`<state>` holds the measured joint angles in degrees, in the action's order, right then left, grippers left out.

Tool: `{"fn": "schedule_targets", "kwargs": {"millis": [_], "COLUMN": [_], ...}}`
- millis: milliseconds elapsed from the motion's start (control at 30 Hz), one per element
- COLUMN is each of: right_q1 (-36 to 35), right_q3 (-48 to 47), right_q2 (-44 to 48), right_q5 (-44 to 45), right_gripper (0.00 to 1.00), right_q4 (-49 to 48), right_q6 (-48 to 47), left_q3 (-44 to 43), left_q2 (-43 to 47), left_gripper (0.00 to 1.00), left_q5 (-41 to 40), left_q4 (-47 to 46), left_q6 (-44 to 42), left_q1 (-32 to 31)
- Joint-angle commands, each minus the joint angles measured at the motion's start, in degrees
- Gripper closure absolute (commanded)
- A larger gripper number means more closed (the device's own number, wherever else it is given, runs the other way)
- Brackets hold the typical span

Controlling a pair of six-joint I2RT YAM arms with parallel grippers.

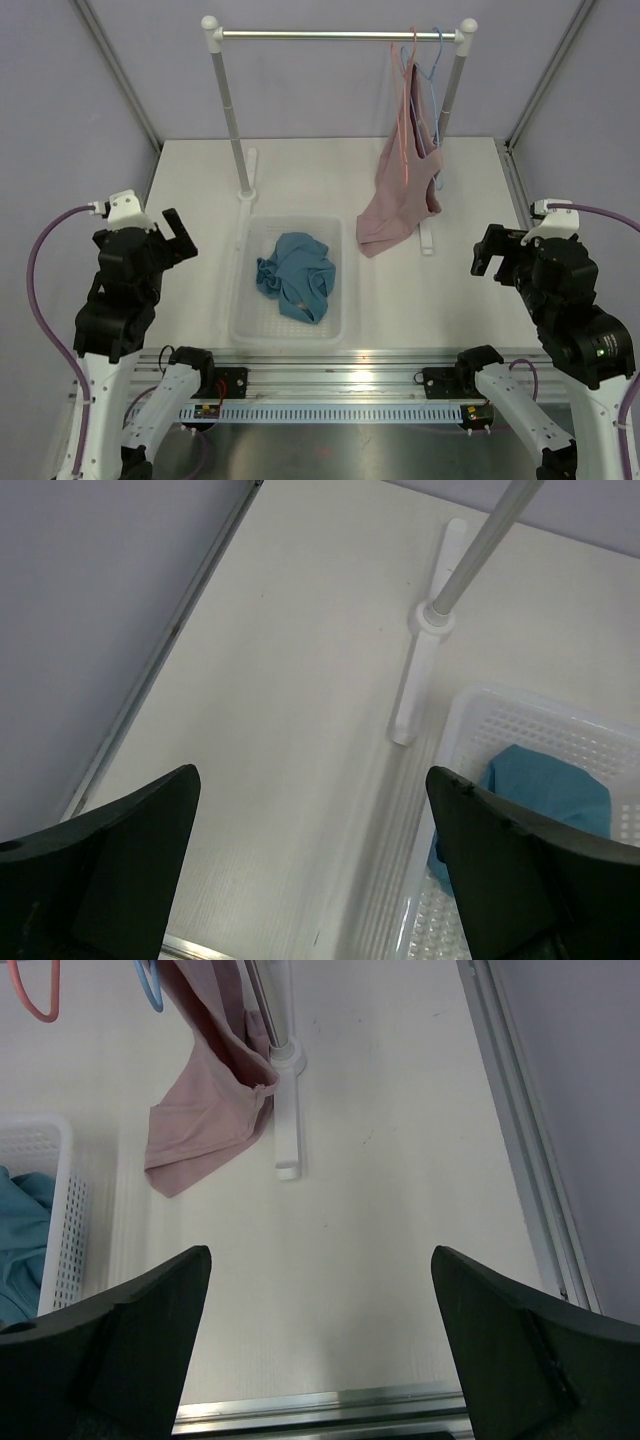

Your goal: Remove the tank top from the hanger

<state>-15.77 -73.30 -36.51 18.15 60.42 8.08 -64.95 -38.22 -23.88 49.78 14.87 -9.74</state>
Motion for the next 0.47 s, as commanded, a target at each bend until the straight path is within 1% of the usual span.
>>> {"fn": "schedule_targets", "kwargs": {"millis": [0,133,433], "right_q1": [-0.31,-0.31,-0.31], "right_q3": [-0.62,-0.09,0.52], "right_q2": [1.18,1.53,1.36], "right_q5": [1.36,1.01,-0.4], "right_gripper": [0.0,0.01,0.0], "right_q4": [1.27,0.49,-1.71], "right_q6": [-1.04,-1.13,0.01], "left_q3": [1.58,2.55,1.58], "left_q2": [3.67,6.66,5.17], "left_gripper": [0.01,0.01,0.01], "left_q5": [5.24,7.7,7.44], "left_q4": [-0.47,-1.26,-1.17], "left_q6": [-1.43,-2.48,-2.31], "left_q1": [0.25,0.25,0.25]}}
